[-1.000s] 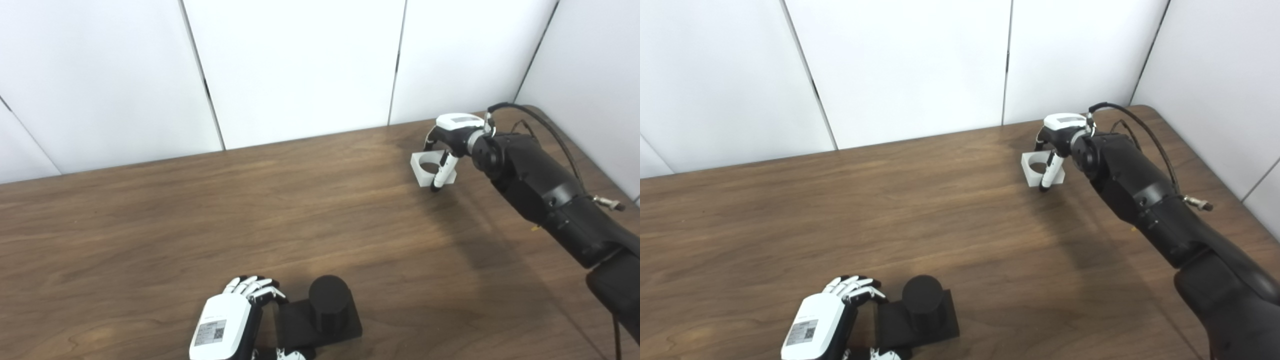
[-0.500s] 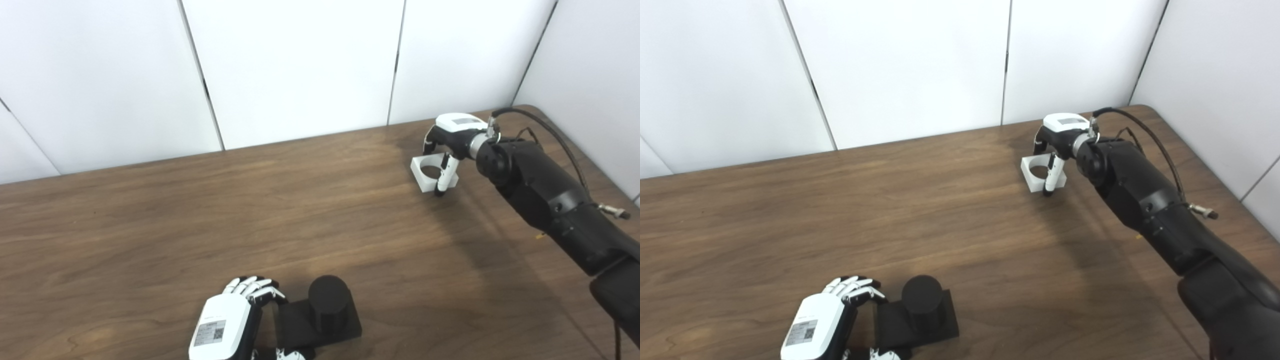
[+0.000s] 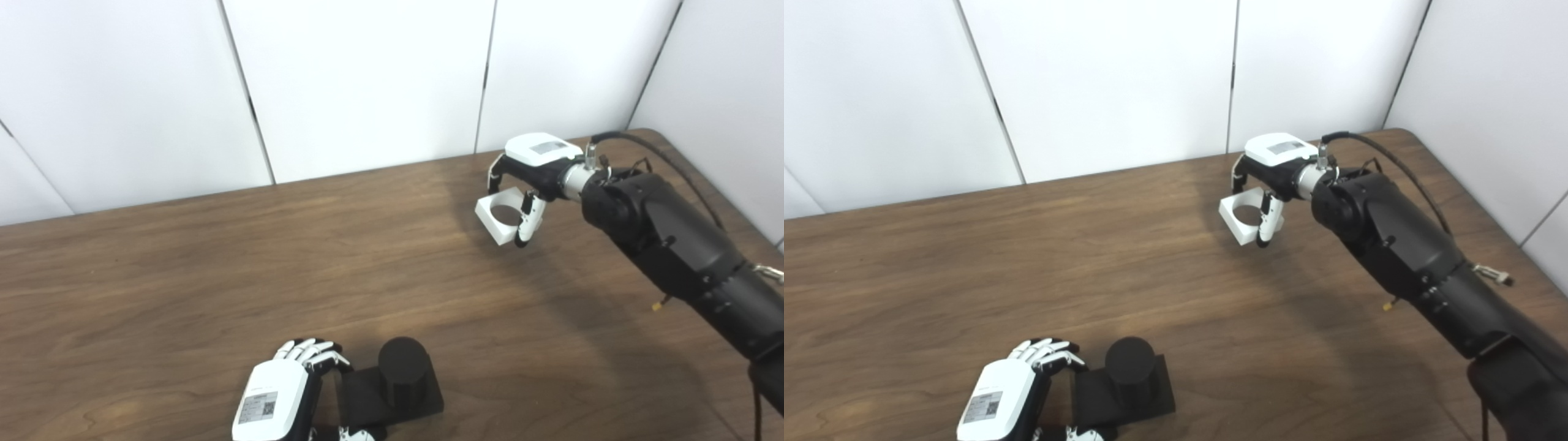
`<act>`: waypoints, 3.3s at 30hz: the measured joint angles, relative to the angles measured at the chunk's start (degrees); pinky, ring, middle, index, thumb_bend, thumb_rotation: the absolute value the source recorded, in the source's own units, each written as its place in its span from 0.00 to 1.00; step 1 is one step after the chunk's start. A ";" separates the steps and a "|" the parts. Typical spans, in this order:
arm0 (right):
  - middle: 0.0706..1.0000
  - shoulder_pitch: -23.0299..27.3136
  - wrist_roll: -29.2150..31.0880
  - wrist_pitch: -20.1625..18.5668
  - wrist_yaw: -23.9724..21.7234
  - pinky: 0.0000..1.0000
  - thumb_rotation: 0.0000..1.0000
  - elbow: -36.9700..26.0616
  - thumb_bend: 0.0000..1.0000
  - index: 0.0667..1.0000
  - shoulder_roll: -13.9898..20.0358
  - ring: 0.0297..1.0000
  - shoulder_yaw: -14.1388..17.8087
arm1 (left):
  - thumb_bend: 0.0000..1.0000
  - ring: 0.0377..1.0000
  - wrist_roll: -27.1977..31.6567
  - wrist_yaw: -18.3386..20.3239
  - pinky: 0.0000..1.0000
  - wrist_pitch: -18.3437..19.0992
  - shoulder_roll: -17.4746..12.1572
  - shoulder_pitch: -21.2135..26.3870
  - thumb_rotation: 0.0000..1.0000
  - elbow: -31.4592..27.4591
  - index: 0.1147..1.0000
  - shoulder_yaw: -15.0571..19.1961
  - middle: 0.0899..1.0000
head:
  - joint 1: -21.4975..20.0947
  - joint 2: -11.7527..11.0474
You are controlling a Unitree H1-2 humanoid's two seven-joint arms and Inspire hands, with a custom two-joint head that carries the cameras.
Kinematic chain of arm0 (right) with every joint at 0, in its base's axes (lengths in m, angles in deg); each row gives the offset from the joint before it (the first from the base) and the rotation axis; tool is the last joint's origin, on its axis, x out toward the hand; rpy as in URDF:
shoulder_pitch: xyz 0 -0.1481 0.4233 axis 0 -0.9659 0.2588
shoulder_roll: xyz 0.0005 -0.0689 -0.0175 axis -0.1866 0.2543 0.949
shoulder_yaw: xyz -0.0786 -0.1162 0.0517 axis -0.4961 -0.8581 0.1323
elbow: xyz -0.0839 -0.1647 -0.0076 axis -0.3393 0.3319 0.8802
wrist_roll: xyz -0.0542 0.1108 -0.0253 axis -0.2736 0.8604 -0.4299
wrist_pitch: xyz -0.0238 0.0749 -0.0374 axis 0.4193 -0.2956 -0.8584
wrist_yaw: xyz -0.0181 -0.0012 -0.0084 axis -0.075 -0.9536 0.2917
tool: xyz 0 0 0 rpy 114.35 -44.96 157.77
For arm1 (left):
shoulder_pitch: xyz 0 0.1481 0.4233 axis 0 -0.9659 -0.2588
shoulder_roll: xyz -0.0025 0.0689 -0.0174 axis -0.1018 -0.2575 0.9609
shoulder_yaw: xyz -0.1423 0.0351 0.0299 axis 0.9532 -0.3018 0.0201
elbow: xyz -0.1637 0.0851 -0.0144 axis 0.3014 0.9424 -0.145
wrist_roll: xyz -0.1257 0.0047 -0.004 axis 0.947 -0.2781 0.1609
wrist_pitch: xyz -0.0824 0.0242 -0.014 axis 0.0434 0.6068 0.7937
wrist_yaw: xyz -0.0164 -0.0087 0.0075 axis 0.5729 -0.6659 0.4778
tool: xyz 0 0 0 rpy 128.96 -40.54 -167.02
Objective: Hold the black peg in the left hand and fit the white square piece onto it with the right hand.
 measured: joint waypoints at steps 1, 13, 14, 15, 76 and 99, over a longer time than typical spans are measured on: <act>0.73 -0.25 -0.13 0.00 -0.75 0.84 0.13 -2.60 0.52 0.45 -0.02 0.80 0.17 | 0.52 0.83 -0.08 0.01 0.90 0.00 -0.01 0.01 0.05 0.00 0.42 0.00 0.77 | 0.00 0.00; 0.73 -2.49 -3.05 -1.84 -13.69 0.87 0.14 -22.76 0.52 0.45 -2.41 0.82 0.77 | 0.52 0.83 -1.10 1.27 0.90 0.70 0.15 0.04 0.05 -0.69 0.42 -0.07 0.78 | 3.69 2.37; 0.73 -2.61 -3.30 -1.85 -14.65 0.88 0.14 -24.35 0.52 0.45 -3.00 0.83 0.96 | 0.52 0.83 -1.15 1.60 0.90 0.94 0.25 0.10 0.05 -0.81 0.42 -0.06 0.78 | 4.13 2.63; 0.73 -2.72 -3.34 -1.85 -15.24 0.88 0.14 -25.53 0.52 0.45 -3.42 0.83 1.01 | 0.52 0.83 -1.16 1.71 0.90 1.15 0.39 0.15 0.05 -0.82 0.42 -0.05 0.78 | 4.39 2.99; 0.74 -1.33 2.52 -12.10 -33.90 0.84 0.13 -39.19 0.52 0.45 -14.17 0.84 -2.55 | 0.52 0.83 -3.71 6.38 0.91 3.75 1.87 1.17 0.05 -2.29 0.42 -0.44 0.78 | 7.03 11.16; 0.73 -4.86 -0.12 -7.11 -30.24 0.85 0.13 -36.74 0.52 0.45 -14.96 0.84 -4.54 | 0.52 0.84 -3.92 6.74 0.91 4.08 2.13 1.13 0.05 -2.45 0.42 -0.55 0.79 | 7.12 11.51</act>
